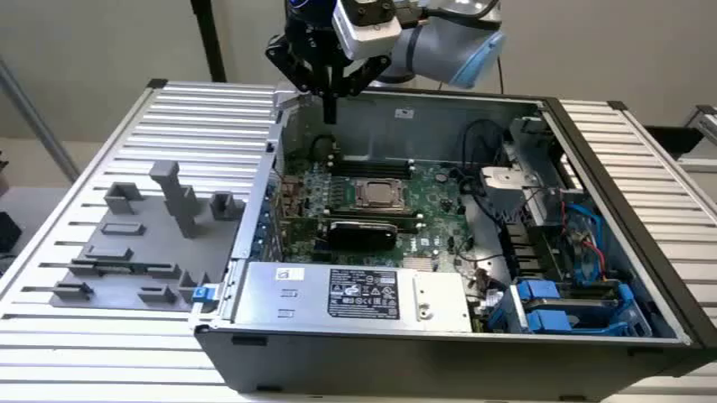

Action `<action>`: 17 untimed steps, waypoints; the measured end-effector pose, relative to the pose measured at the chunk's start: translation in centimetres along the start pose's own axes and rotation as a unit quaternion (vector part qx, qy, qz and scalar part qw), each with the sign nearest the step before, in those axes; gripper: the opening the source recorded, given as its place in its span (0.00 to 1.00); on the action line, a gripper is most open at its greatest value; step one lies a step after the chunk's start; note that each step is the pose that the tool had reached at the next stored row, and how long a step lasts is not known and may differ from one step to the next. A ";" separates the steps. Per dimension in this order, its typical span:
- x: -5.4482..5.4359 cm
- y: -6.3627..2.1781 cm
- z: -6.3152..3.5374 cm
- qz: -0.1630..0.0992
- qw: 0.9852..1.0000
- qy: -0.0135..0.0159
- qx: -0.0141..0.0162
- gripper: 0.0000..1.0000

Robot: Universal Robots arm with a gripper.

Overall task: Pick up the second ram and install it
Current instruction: 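Reach for the second ram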

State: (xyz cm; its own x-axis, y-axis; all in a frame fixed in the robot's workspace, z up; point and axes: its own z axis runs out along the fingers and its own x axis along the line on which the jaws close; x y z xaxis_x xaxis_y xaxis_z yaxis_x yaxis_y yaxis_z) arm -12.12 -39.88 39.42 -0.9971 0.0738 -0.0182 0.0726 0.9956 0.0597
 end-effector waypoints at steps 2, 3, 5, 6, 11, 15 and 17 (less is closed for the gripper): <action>0.0 0.00 0.00 0.000 1.000 0.000 0.000 0.00; 0.0 0.00 -0.01 0.000 1.000 0.000 0.000 0.00; 0.0 0.00 -0.01 0.000 1.000 0.000 0.000 0.00; 0.0 0.00 -0.01 0.000 1.000 0.000 0.000 0.00; 0.0 0.00 -0.02 0.000 1.000 0.000 -0.001 0.00; 0.4 -0.23 -0.05 0.000 1.000 0.000 -0.001 0.00; 1.3 -0.60 -0.08 0.000 1.000 0.000 -0.001 0.00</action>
State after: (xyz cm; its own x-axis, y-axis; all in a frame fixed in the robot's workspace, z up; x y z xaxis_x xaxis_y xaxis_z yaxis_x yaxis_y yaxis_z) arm -13.43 -40.38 39.45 -0.9971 0.0742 -0.0182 0.0730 0.9954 0.0614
